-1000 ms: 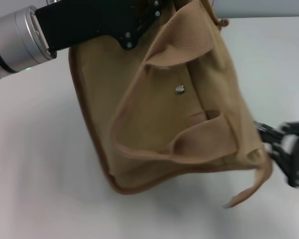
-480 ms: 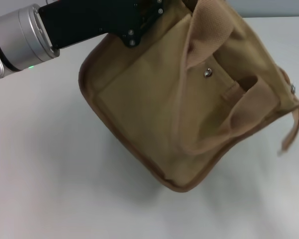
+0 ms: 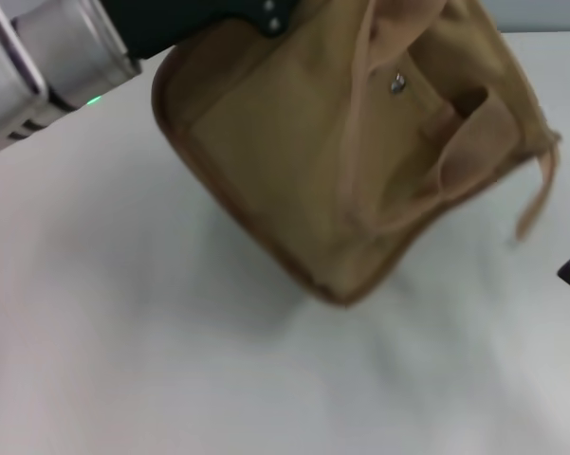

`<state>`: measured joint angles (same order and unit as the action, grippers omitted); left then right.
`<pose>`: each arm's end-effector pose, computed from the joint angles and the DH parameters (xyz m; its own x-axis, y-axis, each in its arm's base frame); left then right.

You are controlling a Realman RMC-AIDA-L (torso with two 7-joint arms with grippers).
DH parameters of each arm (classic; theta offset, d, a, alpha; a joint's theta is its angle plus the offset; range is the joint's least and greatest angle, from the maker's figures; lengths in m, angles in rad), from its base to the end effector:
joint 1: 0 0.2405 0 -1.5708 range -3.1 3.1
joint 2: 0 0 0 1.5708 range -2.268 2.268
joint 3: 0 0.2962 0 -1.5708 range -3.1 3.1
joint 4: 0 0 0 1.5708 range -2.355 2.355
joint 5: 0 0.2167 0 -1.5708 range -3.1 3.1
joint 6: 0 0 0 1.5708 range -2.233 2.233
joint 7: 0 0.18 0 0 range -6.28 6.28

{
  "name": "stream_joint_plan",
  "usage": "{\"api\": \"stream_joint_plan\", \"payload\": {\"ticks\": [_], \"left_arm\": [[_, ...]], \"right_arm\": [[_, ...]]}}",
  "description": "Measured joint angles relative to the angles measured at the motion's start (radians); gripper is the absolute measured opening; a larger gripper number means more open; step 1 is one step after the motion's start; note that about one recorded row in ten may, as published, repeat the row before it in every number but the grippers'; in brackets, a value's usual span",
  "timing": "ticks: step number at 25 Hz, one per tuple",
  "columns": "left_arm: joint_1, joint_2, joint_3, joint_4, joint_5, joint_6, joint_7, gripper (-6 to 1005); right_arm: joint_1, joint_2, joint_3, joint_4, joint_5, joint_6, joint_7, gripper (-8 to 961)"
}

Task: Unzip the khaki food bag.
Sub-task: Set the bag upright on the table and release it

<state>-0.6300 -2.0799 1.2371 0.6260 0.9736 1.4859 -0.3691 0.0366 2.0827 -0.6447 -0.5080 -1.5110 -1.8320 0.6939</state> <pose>-0.1230 0.4043 -0.0268 0.4813 -0.7185 0.5021 -0.1469 -0.6308 -0.7619 0.3610 0.2073 -0.0019 0.6857 0.1022 -0.7207 -0.4642 -0.7012 -0.5411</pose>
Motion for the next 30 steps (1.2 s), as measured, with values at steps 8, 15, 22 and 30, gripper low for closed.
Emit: {"api": "stream_joint_plan", "payload": {"ticks": [8, 15, 22, 30], "left_arm": [[-0.074, -0.001, 0.23, -0.038, -0.24, -0.084, 0.039, 86], [-0.008, -0.001, 0.383, -0.072, -0.395, -0.128, 0.028, 86], [0.14, 0.001, 0.377, -0.142, -0.431, -0.083, 0.005, 85], [0.213, 0.001, 0.387, -0.163, -0.433, -0.034, 0.006, 85]], "right_arm": [[0.017, 0.001, 0.005, 0.028, -0.001, 0.001, 0.0, 736], [0.049, 0.001, 0.006, 0.062, -0.001, 0.009, -0.016, 738], [0.069, 0.0, 0.001, 0.075, -0.001, 0.014, -0.021, 737], [0.106, -0.003, 0.006, 0.116, 0.005, 0.06, 0.028, 733]]}}
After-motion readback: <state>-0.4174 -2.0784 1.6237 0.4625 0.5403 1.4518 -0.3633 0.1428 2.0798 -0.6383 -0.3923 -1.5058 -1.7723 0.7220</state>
